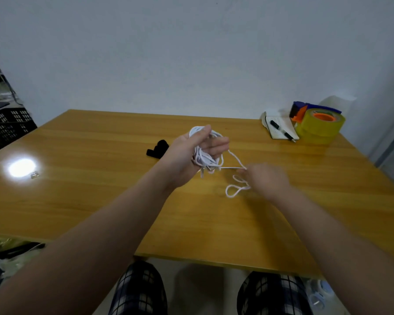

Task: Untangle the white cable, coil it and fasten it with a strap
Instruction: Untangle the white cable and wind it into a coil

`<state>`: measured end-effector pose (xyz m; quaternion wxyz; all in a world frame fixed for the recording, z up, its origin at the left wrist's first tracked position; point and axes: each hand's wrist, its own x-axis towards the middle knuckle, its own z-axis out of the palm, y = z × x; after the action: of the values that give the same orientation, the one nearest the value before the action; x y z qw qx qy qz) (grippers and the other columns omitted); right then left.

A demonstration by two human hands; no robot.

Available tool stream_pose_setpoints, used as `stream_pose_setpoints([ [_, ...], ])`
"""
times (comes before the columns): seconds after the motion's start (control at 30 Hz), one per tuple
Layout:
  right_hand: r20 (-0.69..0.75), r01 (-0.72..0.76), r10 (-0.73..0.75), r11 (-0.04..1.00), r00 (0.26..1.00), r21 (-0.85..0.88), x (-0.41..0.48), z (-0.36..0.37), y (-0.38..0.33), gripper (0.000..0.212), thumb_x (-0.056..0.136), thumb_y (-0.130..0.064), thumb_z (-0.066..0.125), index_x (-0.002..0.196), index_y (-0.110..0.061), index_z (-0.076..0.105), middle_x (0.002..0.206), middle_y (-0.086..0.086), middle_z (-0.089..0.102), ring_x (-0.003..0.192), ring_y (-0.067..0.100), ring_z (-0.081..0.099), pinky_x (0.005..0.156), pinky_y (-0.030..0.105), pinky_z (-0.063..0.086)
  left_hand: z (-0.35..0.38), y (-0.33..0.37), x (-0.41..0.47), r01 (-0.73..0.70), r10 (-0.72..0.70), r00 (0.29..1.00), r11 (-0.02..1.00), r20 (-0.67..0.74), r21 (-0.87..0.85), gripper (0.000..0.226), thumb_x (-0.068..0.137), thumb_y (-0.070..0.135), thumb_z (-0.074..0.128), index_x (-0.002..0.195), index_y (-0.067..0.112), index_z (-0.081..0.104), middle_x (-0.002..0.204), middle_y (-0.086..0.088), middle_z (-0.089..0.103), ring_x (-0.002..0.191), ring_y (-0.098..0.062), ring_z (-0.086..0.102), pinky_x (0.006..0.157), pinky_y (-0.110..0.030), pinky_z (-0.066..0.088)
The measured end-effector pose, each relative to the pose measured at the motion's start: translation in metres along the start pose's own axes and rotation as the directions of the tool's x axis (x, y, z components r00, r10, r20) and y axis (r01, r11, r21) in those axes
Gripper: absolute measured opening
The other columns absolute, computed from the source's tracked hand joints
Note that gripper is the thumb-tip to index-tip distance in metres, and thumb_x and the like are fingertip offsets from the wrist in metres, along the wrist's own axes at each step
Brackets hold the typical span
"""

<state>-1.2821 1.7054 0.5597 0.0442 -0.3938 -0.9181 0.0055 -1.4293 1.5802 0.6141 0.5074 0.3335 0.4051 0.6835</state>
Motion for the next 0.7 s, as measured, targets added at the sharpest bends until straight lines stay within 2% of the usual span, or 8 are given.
stream_pose_setpoints([
  [0.13, -0.043, 0.174, -0.192, 0.948, 0.98, -0.268, -0.004, 0.018, -0.007, 0.029, 0.097, -0.039, 0.039, 0.107, -0.017, 0.056, 0.107, 0.005, 0.066, 0.105, 0.025, 0.057, 0.085, 0.035, 0.034, 0.006, 0.001, 0.009, 0.003, -0.006, 1.0, 0.996, -0.025, -0.094, 0.03, 0.099, 0.02, 0.043, 0.119, -0.002, 0.049, 0.114, -0.015, 0.068, 0.107, -0.023, 0.066, 0.089, -0.032, 0.052],
  [0.23, -0.197, 0.222, -0.315, 0.896, 0.928, -0.385, -0.006, 0.028, -0.014, 0.008, 0.081, -0.016, 0.051, 0.083, -0.015, 0.059, 0.071, 0.004, 0.067, 0.071, 0.023, 0.062, 0.069, 0.034, 0.034, 0.009, -0.003, 0.02, 0.0, -0.014, 0.995, 0.991, -0.101, -0.135, 0.036, 0.101, 0.015, 0.039, 0.133, -0.002, 0.037, 0.136, -0.02, 0.053, 0.125, -0.025, 0.052, 0.075, -0.028, 0.055],
  [0.27, -0.273, 0.232, -0.353, 0.891, 0.895, -0.389, -0.008, 0.03, -0.016, 0.015, 0.075, -0.012, 0.045, 0.075, -0.015, 0.06, 0.064, 0.002, 0.064, 0.061, 0.023, 0.06, 0.066, 0.034, 0.031, 0.008, -0.003, 0.024, -0.015, -0.005, 0.99, 0.99, -0.14, -0.138, 0.036, 0.101, 0.014, 0.039, 0.134, -0.002, 0.037, 0.139, -0.02, 0.049, 0.129, -0.026, 0.048, 0.073, -0.028, 0.054],
  [0.33, -0.329, 0.301, -0.426, 0.879, 0.843, -0.369, -0.013, 0.038, -0.02, 0.025, 0.073, -0.013, 0.036, 0.075, -0.016, 0.06, 0.065, 0.002, 0.061, 0.06, 0.024, 0.058, 0.065, 0.036, 0.026, 0.004, 0.0, 0.034, -0.063, 0.017, 0.967, 0.983, -0.255, -0.174, 0.038, 0.1, 0.013, 0.041, 0.135, -0.002, 0.038, 0.138, -0.02, 0.049, 0.121, -0.026, 0.053, 0.071, -0.031, 0.052],
  [0.4, -0.296, 0.391, -0.492, 0.855, 0.819, -0.339, -0.02, 0.033, -0.026, 0.024, 0.078, -0.015, 0.037, 0.087, -0.019, 0.058, 0.075, 0.001, 0.061, 0.07, 0.025, 0.06, 0.068, 0.037, 0.027, -0.003, 0.003, 0.04, -0.097, 0.033, 0.929, 0.983, -0.368, -0.157, 0.036, 0.099, 0.014, 0.045, 0.131, -0.003, 0.043, 0.12, -0.017, 0.058, 0.09, -0.021, 0.062, 0.061, -0.032, 0.051],
  [0.53, -0.018, 0.477, -0.485, 0.866, 0.874, -0.147, -0.03, 0.008, -0.031, 0.037, 0.098, -0.029, 0.036, 0.135, -0.026, 0.037, 0.114, 0.003, 0.061, 0.106, 0.028, 0.056, 0.073, 0.034, 0.039, -0.012, -0.003, 0.041, -0.055, 0.098, 0.855, 0.993, -0.509, 0.1, 0.025, 0.095, 0.01, 0.053, 0.116, -0.004, 0.051, 0.087, -0.011, 0.052, 0.054, -0.016, 0.062, 0.059, -0.031, 0.049],
  [0.6, -0.052, 0.546, -0.555, 0.829, 0.831, -0.118, -0.032, 0.004, -0.031, 0.039, 0.097, -0.032, 0.037, 0.136, -0.026, 0.039, 0.106, 0.004, 0.067, 0.097, 0.029, 0.061, 0.065, 0.035, 0.042, -0.014, -0.009, 0.038, 0.005, 0.135, 0.852, 0.964, -0.506, 0.266, 0.023, 0.095, 0.011, 0.054, 0.111, -0.004, 0.05, 0.085, -0.013, 0.05, 0.052, -0.017, 0.061, 0.063, -0.028, 0.049],
  [0.7, -0.239, 0.625, -0.64, 0.767, 0.73, -0.144, -0.029, -0.004, -0.025, 0.034, 0.082, -0.024, 0.041, 0.105, -0.022, 0.065, 0.066, 0.002, 0.066, 0.058, 0.026, 0.062, 0.045, 0.027, 0.029, -0.01, -0.022, 0.026, 0.072, 0.148, 0.951, 0.747, -0.271, 0.661, 0.011, 0.097, 0.019, 0.05, 0.091, 0.012, 0.044, 0.091, -0.009, 0.051, 0.074, -0.015, 0.053, 0.068, -0.016, 0.046],
])
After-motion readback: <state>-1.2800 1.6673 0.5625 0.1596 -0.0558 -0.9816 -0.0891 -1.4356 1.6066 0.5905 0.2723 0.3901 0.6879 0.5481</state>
